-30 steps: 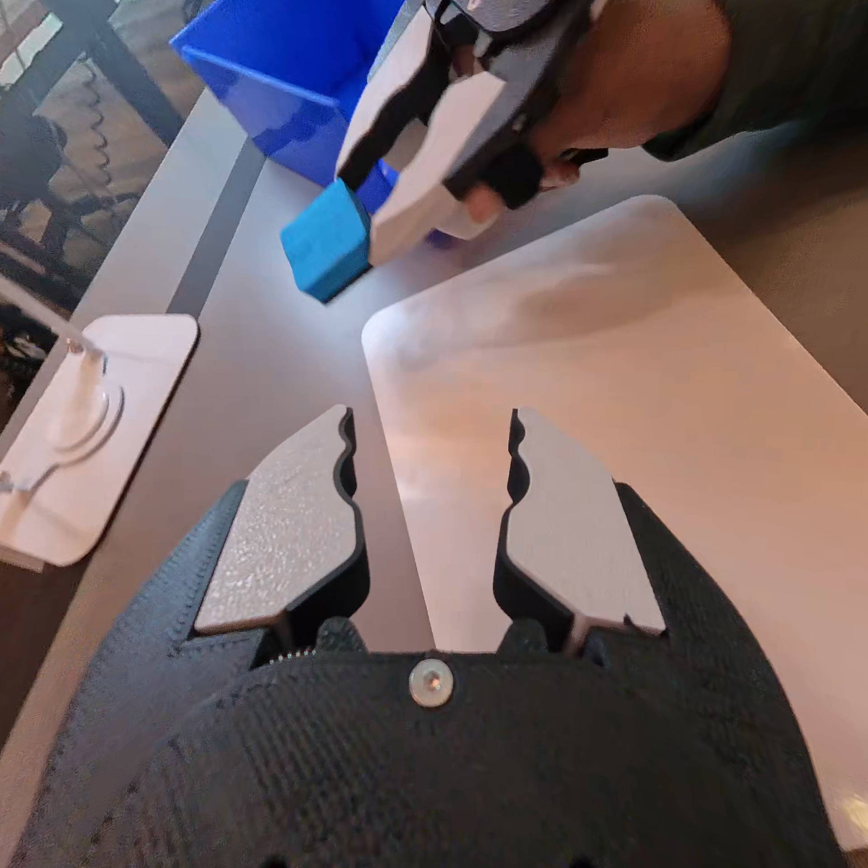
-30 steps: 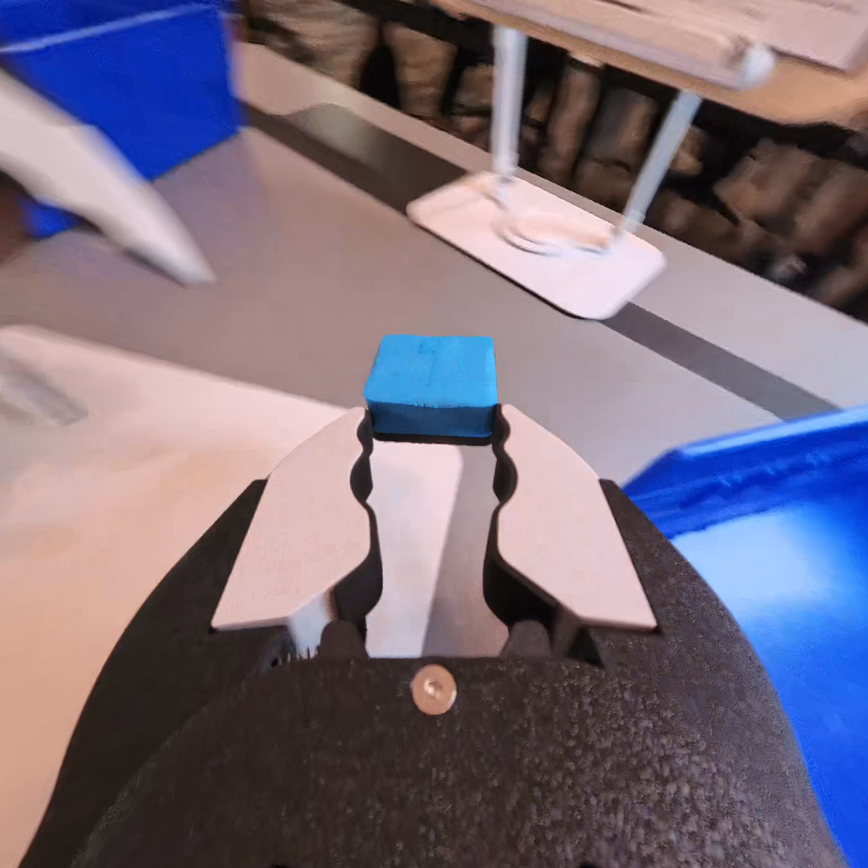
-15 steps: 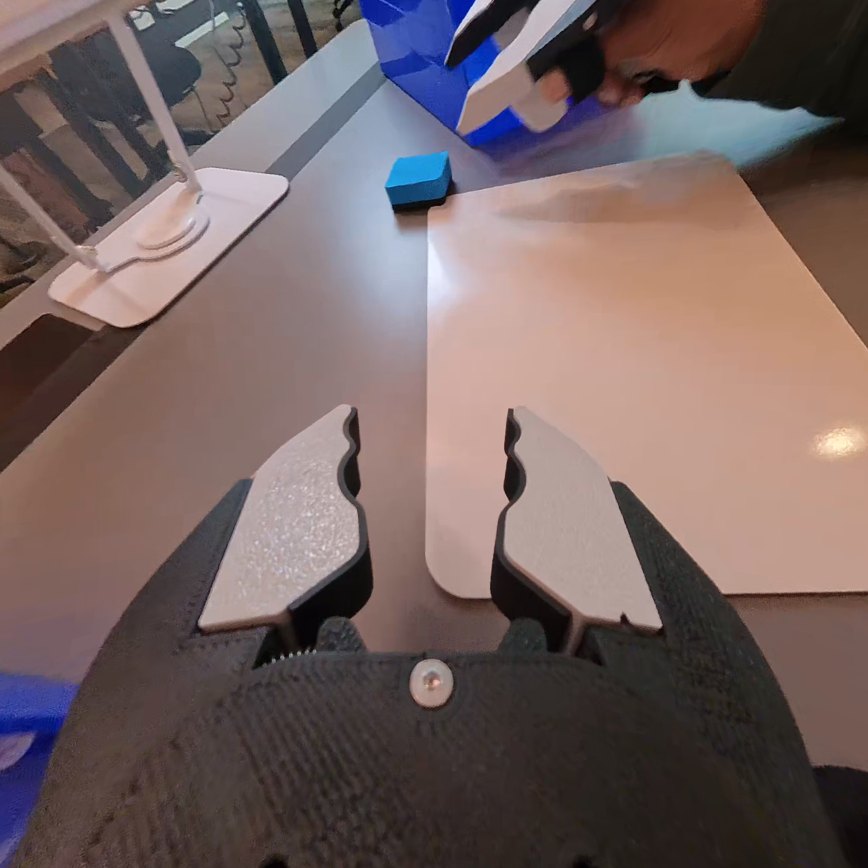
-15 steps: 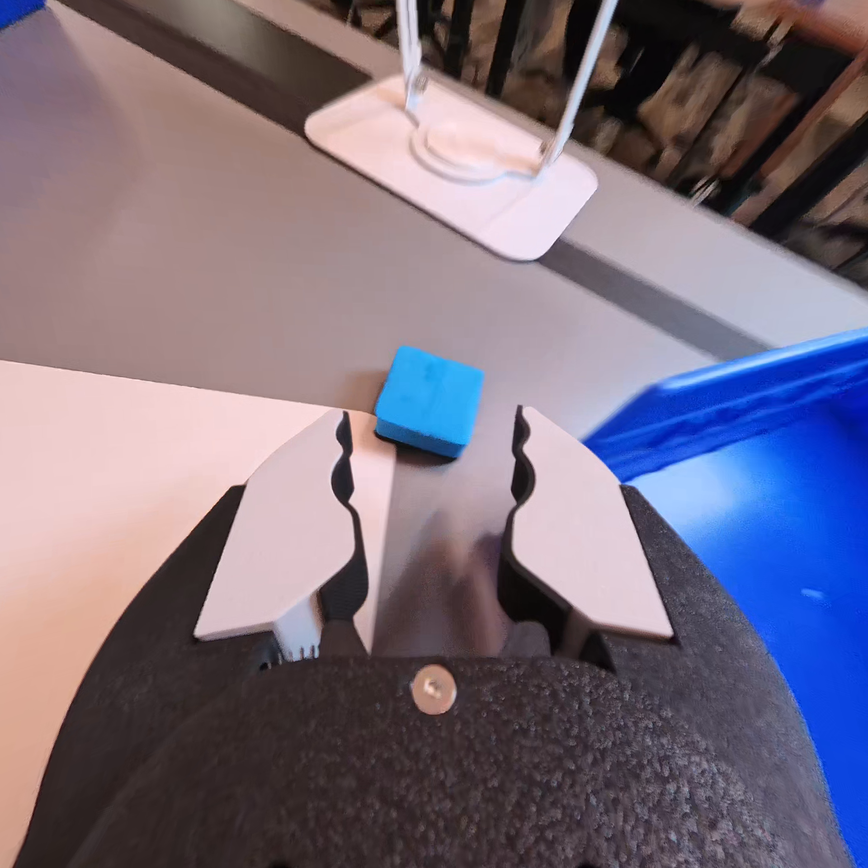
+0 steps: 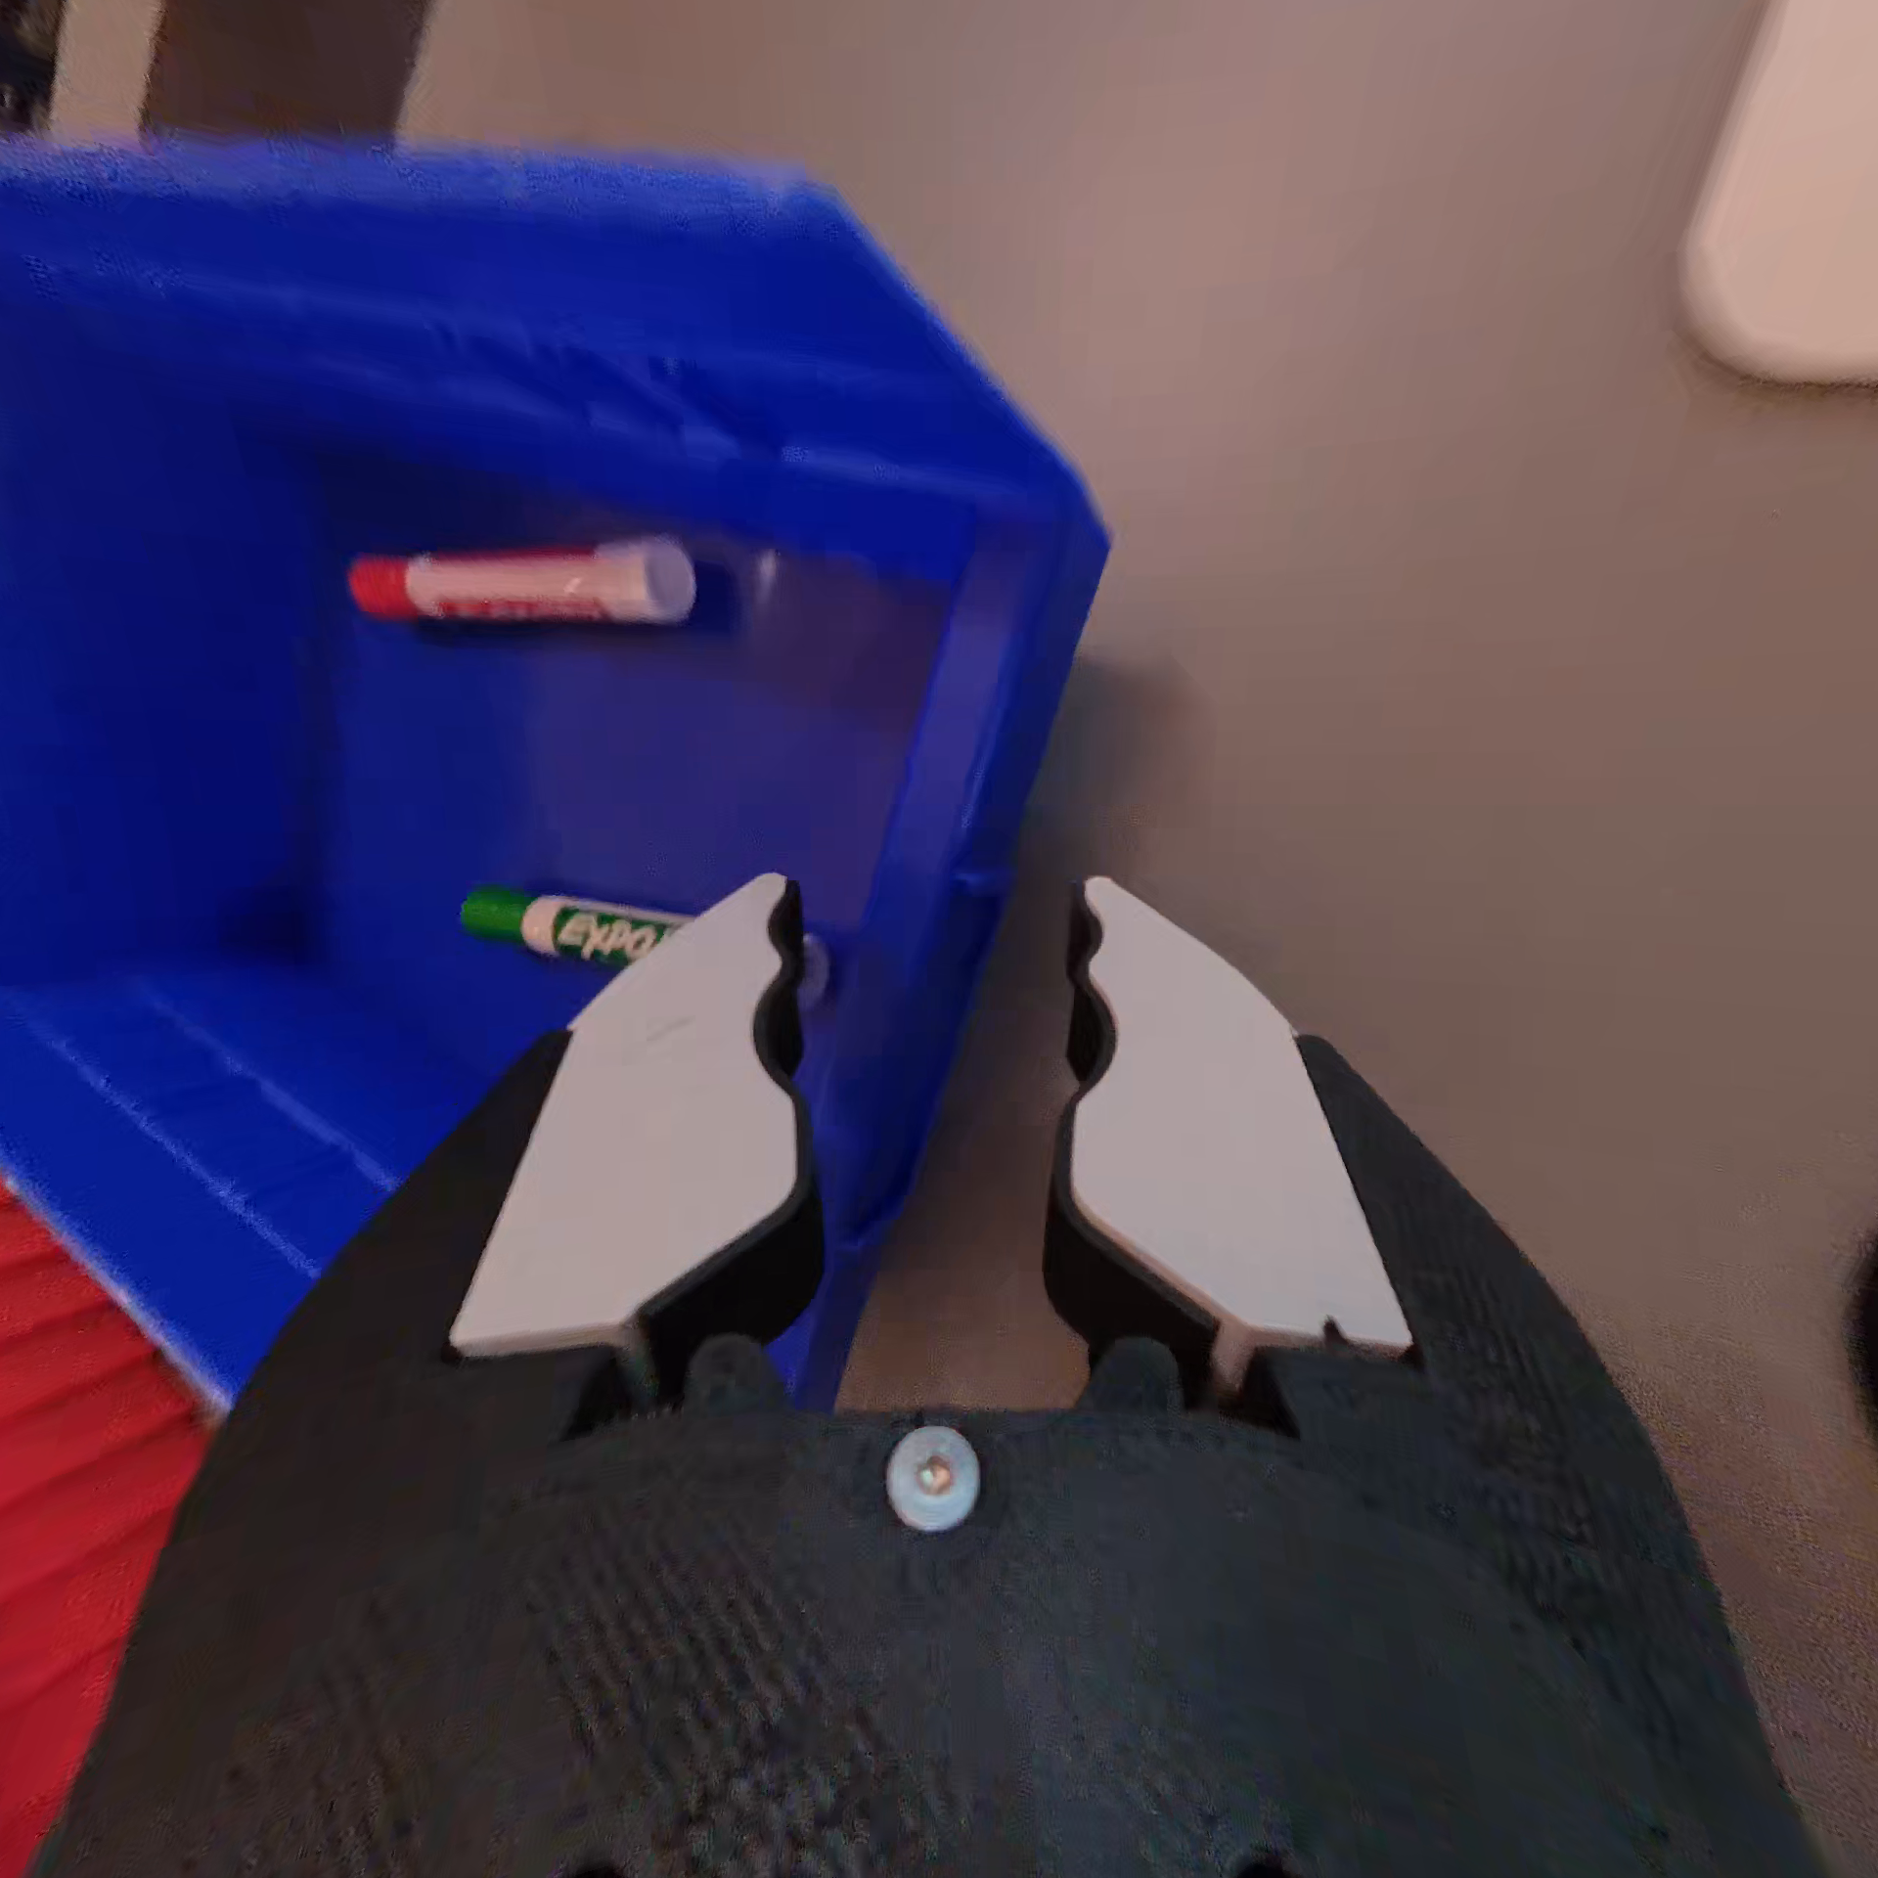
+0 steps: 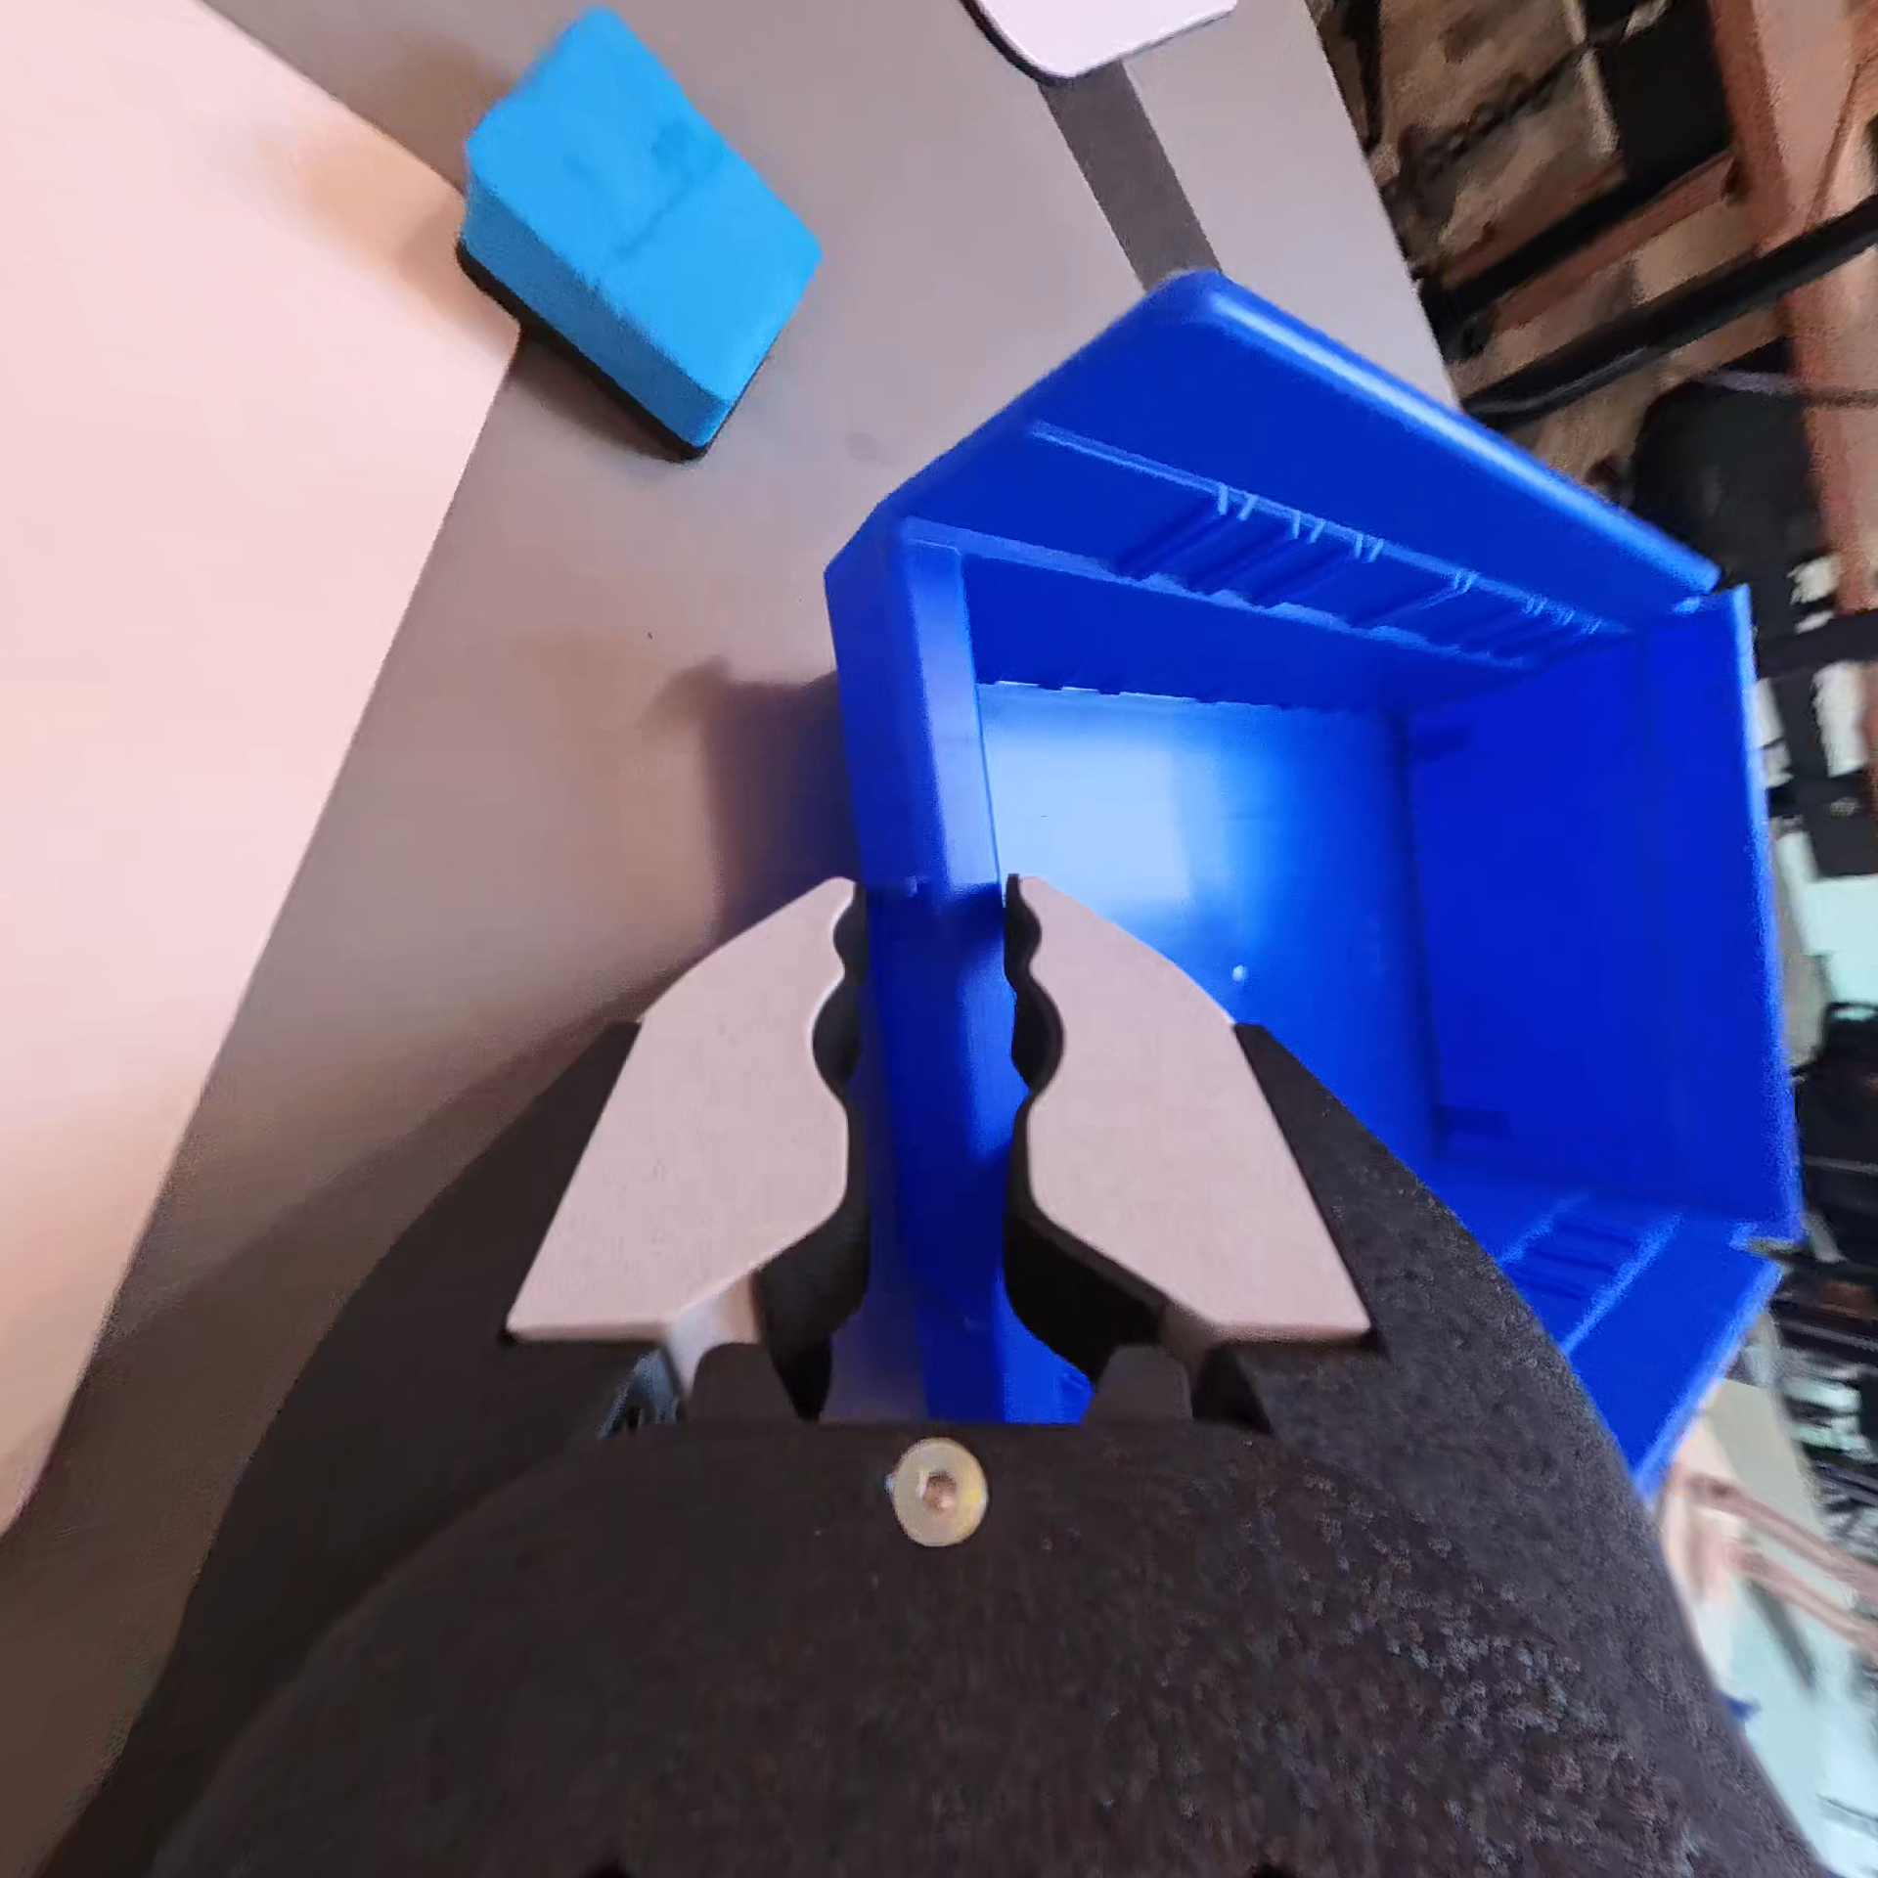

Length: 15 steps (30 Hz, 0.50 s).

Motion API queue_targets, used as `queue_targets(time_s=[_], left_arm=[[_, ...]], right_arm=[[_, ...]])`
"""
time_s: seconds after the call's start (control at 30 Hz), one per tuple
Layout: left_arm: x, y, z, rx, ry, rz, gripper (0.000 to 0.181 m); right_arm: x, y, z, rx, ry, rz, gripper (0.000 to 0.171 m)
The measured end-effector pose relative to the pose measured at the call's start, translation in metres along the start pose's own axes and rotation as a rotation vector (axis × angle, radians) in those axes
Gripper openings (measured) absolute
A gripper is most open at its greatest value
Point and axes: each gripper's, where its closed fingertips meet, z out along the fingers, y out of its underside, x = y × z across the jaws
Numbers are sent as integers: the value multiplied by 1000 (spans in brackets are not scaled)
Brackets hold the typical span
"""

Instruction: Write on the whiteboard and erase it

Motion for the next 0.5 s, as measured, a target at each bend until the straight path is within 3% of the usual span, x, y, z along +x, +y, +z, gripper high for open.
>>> queue_targets(time_s=[0.17,0.37,0.5], left_arm=[[-2,10,17,-122,-54,79,34],[18,-34,26,-14,-66,103,31],[20,-43,29,14,-44,91,31]], right_arm=[[-5,7,-8,-9,-57,-26,25],[-10,23,-26,39,-171,-123,23],[-12,22,-30,115,-203,-126,22]])
